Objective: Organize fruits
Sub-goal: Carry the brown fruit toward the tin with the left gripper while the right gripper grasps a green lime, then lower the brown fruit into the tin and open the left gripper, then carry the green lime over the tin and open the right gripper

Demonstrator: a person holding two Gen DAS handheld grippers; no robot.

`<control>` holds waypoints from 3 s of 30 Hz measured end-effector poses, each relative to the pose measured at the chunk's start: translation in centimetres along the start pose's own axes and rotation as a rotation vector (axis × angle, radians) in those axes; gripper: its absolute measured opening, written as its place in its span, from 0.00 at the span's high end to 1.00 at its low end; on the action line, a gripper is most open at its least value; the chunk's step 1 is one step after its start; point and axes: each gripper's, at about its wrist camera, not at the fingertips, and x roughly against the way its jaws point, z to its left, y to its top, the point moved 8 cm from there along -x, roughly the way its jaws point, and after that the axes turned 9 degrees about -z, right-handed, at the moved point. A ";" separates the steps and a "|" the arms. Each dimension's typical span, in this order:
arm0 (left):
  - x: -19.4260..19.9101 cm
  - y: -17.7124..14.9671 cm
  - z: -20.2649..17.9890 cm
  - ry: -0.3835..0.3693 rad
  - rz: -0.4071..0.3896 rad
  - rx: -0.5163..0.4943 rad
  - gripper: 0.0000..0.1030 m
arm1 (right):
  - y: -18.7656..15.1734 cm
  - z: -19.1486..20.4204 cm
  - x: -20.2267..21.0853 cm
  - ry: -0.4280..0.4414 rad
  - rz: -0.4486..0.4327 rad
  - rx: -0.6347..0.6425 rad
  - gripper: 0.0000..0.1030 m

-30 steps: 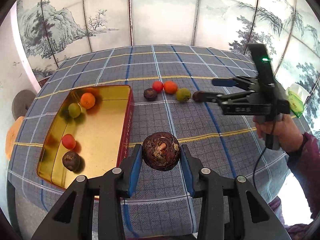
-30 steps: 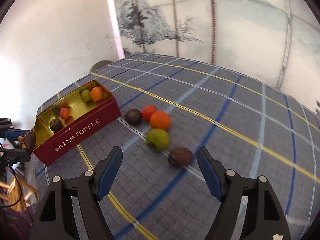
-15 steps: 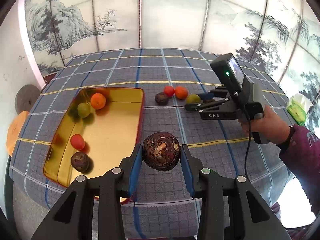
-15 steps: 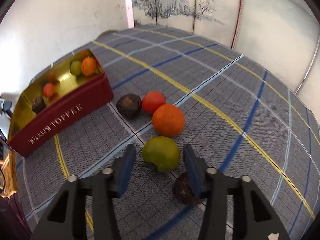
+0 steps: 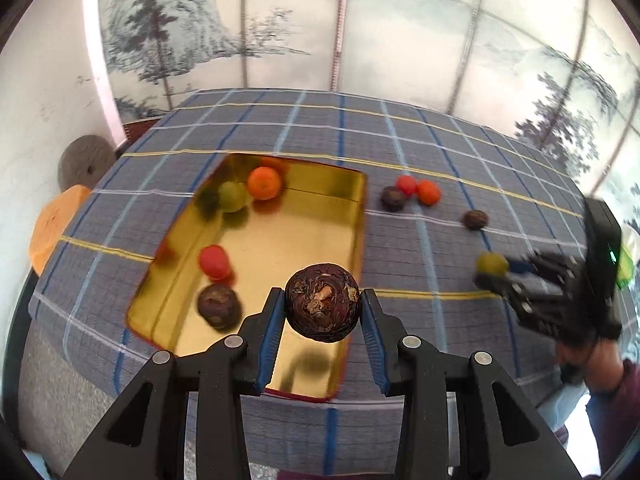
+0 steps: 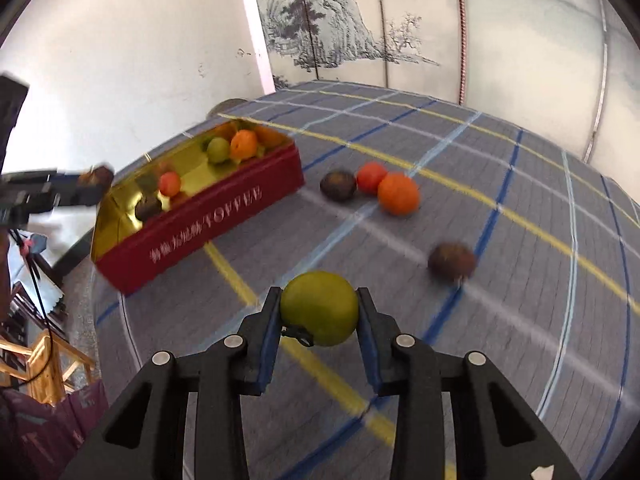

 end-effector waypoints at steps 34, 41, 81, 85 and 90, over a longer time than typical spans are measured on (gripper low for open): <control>-6.9 2.7 4.4 0.062 0.036 -0.003 0.62 | -1.1 -1.5 -0.5 -0.031 0.033 -0.053 0.68; -8.5 3.9 2.9 0.072 0.021 -0.064 0.61 | -1.1 -1.6 -0.5 -0.035 0.036 -0.053 0.68; -3.5 1.3 4.3 0.241 -0.041 -0.038 0.36 | 4.1 3.5 0.4 0.064 -0.024 -0.047 0.68; -3.0 1.0 5.6 0.261 -0.043 -0.016 0.36 | 6.9 6.7 -0.8 0.136 -0.042 -0.014 0.68; -2.0 0.5 7.9 0.311 -0.048 0.004 0.36 | 9.7 10.8 -3.6 0.218 -0.032 0.033 0.68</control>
